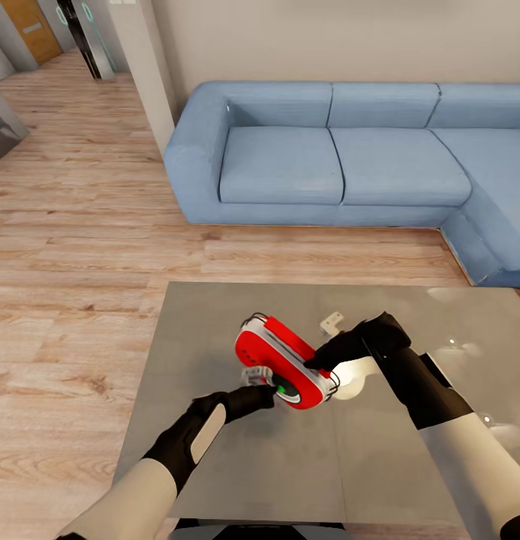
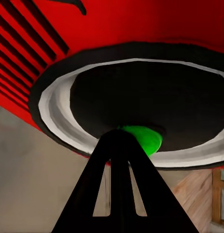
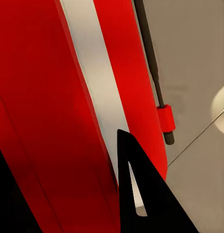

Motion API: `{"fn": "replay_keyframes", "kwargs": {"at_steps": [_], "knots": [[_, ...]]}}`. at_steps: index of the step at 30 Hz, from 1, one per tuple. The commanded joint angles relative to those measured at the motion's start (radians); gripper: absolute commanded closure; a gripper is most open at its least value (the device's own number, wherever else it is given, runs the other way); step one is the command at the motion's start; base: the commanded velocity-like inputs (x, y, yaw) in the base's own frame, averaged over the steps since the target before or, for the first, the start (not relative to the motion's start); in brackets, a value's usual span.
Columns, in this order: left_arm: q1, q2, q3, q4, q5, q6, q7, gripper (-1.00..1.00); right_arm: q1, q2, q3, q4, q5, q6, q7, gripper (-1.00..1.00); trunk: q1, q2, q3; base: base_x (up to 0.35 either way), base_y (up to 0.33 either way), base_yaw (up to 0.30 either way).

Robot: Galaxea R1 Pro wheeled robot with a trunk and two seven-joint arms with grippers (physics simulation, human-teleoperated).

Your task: Turn on the radio receiver that's on the table in the living room.

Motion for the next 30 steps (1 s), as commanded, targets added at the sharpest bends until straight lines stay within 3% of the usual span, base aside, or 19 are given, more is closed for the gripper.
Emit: {"fn": "replay_keyframes", "kwargs": {"at_steps": [1, 6, 11, 12, 17, 21, 30], "knots": [[0.0, 0.0, -0.009, 0.0, 0.006, 0.0, 0.0, 1.0, 0.0, 0.0, 0.0, 0.0, -0.011, 0.005, 0.0, 1.0, 0.0, 0.0, 0.0, 0.0, 0.0, 0.0], [-0.001, 0.0, -0.075, -0.04, 0.028, 0.0, -0.006, 1.0, 0.0, 0.0, -0.001, 0.018, -0.008, 0.005, -0.006, 1.0, 0.0, 0.0, 0.0, 0.0, 0.0, 0.0], [-0.002, 0.0, -0.182, -0.132, 0.075, 0.024, -0.006, 1.0, -0.001, -0.003, -0.013, 0.08, -0.003, 0.005, -0.036, 1.0, 0.0, 0.0, 0.0, 0.0, 0.0, 0.0], [-0.002, 0.0, -0.19, -0.141, 0.077, 0.034, -0.005, 1.0, -0.001, -0.004, -0.013, 0.084, -0.003, 0.005, -0.054, 1.0, 0.0, 0.0, 0.0, 0.0, 0.0, 0.0], [-0.003, 0.0, -0.204, -0.155, 0.08, 0.062, -0.003, 1.0, -0.001, -0.01, -0.022, 0.091, -0.004, 0.005, -0.165, 1.0, 0.0, 0.0, 0.0, 0.0, 0.0, 0.0], [-0.003, 0.0, -0.208, -0.156, 0.079, 0.07, -0.002, 1.0, -0.001, -0.014, -0.085, 0.14, 0.0, 0.004, -0.215, 1.0, 0.0, 0.0, 0.0, 0.0, 0.0, 0.0], [-0.003, 0.0, -0.209, -0.144, 0.07, 0.079, -0.004, 1.0, -0.002, -0.017, -0.122, 0.164, 0.088, -0.027, -0.282, 1.0, 0.0, 0.0, 0.0, 0.0, 0.0, 0.0]]}}
